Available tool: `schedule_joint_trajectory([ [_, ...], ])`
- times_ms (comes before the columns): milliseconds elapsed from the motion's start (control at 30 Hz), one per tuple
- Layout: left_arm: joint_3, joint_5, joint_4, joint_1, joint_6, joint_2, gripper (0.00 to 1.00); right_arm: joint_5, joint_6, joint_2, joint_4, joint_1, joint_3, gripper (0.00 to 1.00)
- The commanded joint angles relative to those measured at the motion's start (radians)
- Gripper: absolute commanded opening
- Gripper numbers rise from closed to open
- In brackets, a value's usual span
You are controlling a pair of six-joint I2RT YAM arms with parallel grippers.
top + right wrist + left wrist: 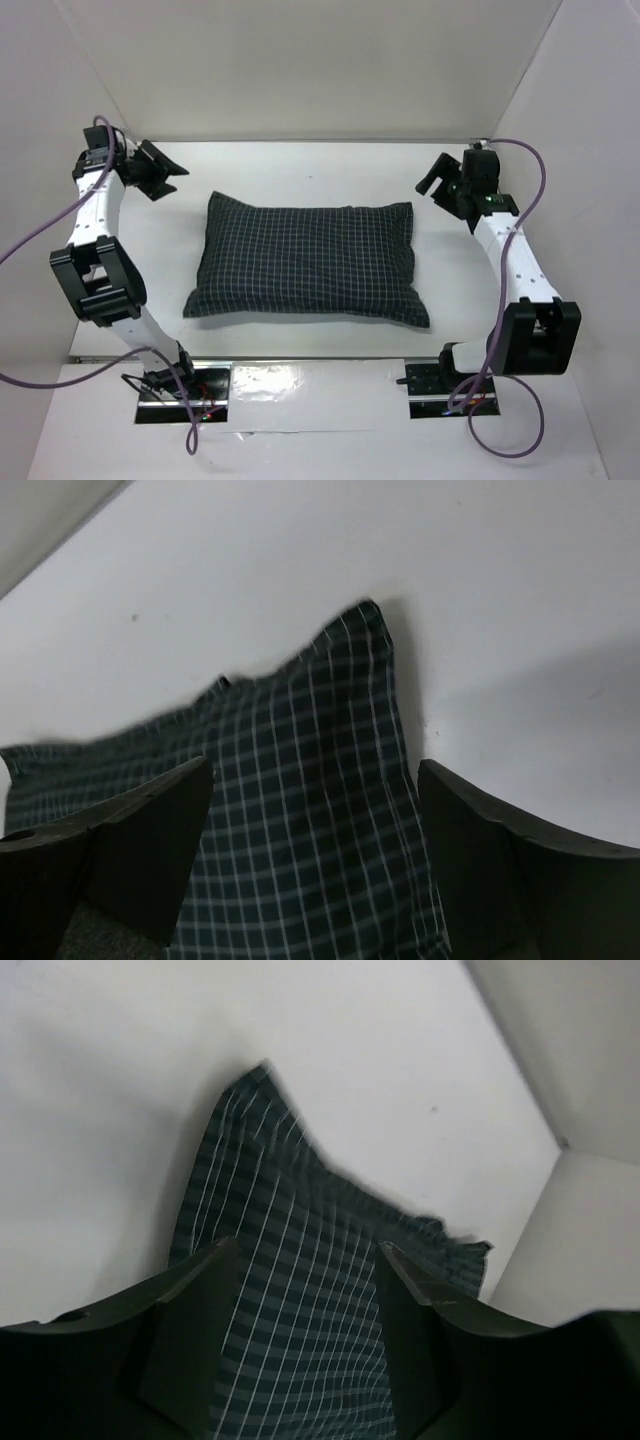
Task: Put the pillow into the pillowcase
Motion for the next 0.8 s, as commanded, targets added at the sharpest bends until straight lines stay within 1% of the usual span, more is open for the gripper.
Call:
schedule_joint_trajectory([
  [0, 0.071, -0.1, -0.055, -0.05, 0.09, -0.084, 0.7, 0.043, -0.009, -0.128, 0.097, 0.005, -0.022, 0.91],
  [33, 0.06, -0.11, -0.055, -0.071, 0.1, -0.106, 0.7, 0.043, -0.009, -0.158, 0.088, 0.005, -0.022, 0.92],
  [100, 0.013, -0.11, -0.055, -0.096, 0.123, -0.171, 0.7, 0.026, -0.023, -0.168, 0.062, 0.005, -0.022, 0.92],
  [167, -0.027, -0.119, -0.08, -0.147, 0.145, -0.213, 0.67, -0.011, -0.049, -0.178, 0.016, 0.014, -0.034, 0.91],
  [233, -0.128, -0.119, -0.09, -0.179, 0.159, -0.279, 0.65, -0.087, -0.061, -0.192, 0.003, 0.043, -0.078, 0.89],
  [267, -0.171, -0.119, -0.101, -0.212, 0.159, -0.299, 0.65, -0.101, -0.061, -0.206, 0.003, 0.092, -0.098, 0.89],
  [300, -0.259, -0.119, -0.101, -0.229, 0.168, -0.316, 0.64, -0.101, -0.061, -0.206, -0.021, 0.124, -0.117, 0.89],
  [333, -0.304, -0.119, -0.101, -0.245, 0.168, -0.331, 0.63, -0.092, -0.061, -0.206, -0.03, 0.158, -0.157, 0.89],
  [367, -0.347, -0.129, -0.101, -0.269, 0.159, -0.359, 0.62, -0.078, -0.061, -0.206, -0.031, 0.229, -0.178, 0.88],
  [400, -0.395, -0.13, -0.069, -0.279, 0.15, -0.374, 0.62, -0.06, -0.037, -0.206, -0.031, 0.265, -0.198, 0.88],
  [433, -0.479, -0.13, -0.046, -0.279, 0.133, -0.389, 0.6, -0.019, -0.02, -0.195, -0.031, 0.297, -0.233, 0.88],
  [467, -0.505, -0.13, -0.032, -0.291, 0.123, -0.399, 0.6, -0.008, -0.009, -0.186, -0.02, 0.348, -0.25, 0.88],
  [567, -0.512, -0.145, -0.041, -0.311, 0.123, -0.399, 0.6, 0.049, 0.02, -0.155, -0.009, 0.405, -0.251, 0.91],
  [600, -0.497, -0.157, -0.055, -0.311, 0.136, -0.399, 0.63, 0.085, 0.043, -0.139, -0.049, 0.405, -0.237, 0.93],
  [633, -0.477, -0.169, -0.07, -0.32, 0.146, -0.409, 0.66, 0.134, 0.053, -0.129, -0.072, 0.419, -0.219, 1.0],
  [667, -0.439, -0.183, -0.095, -0.32, 0.146, -0.419, 0.71, 0.238, 0.063, -0.129, -0.093, 0.419, -0.176, 1.0],
  [700, -0.423, -0.205, -0.095, -0.332, 0.146, -0.429, 0.82, 0.297, 0.083, -0.103, -0.144, 0.419, -0.151, 1.0],
  [733, -0.402, -0.205, -0.095, -0.343, 0.146, -0.452, 0.86, 0.351, 0.083, -0.093, -0.167, 0.419, -0.127, 1.0],
  [767, -0.391, -0.215, -0.095, -0.343, 0.156, -0.462, 0.87, 0.436, 0.083, -0.08, -0.188, 0.419, -0.076, 1.0],
])
